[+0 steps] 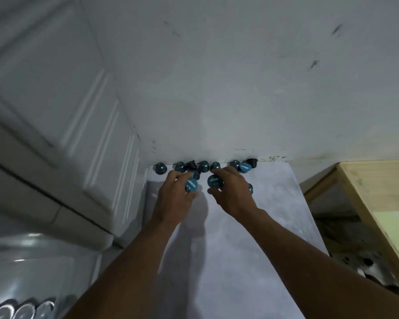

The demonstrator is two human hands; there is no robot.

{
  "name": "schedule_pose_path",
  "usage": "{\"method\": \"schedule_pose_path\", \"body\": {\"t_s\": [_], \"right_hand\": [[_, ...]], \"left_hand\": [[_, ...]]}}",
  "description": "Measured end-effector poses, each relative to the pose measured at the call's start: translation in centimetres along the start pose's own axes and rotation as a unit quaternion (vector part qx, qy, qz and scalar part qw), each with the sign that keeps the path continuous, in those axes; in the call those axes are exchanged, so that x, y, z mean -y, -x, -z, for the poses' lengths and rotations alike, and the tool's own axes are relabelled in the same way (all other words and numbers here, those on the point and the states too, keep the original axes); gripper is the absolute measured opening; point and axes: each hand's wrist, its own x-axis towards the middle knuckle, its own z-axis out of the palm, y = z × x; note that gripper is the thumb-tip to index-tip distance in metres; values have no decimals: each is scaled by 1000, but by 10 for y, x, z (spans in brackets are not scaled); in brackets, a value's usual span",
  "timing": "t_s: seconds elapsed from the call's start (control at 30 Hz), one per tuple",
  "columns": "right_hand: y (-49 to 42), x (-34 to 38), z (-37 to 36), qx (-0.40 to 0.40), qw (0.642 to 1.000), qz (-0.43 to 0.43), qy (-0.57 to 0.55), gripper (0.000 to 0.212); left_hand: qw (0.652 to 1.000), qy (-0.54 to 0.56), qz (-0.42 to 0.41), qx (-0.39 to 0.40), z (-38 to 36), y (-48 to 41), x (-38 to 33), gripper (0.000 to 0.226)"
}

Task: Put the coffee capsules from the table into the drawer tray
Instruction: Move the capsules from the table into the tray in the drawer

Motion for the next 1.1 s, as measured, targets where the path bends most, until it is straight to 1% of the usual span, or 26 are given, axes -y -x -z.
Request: {"method": "schedule_pose_path", "body": {"t_s": [0.1,0.33,0.47,0.6,0.73,0.83,0.9,1.0,1.1], "right_hand": [[30,8,18,-22,1000,6,-8,49],[119,27,43,-70,997,36,-10,47],[177,48,47,-69,997,29,-31,52],[221,81,42,-54,995,53,-62,48],[248,123,25,-37,993,75,-84,47],[258,159,4,-25,992,100,-76,44],[262,188,-16,-24,991,114,-65,41],[266,237,-53,-24,989,136,-51,32],[270,288,-95,-24,988,146,-54,32]], "left_hand": [[1000,3,-2,-10,12,29,-15,54],[997,28,-18,-71,37,112,-43,53],[995,44,-16,-92,56,176,-46,51],[989,89,3,-115,82,230,-34,49],[987,91,19,-130,115,268,-9,50],[985,77,17,-150,146,292,23,42],[984,60,12,-167,170,307,50,40],[982,39,26,-181,210,327,95,38],[983,-5,42,-179,254,345,145,43]]}}
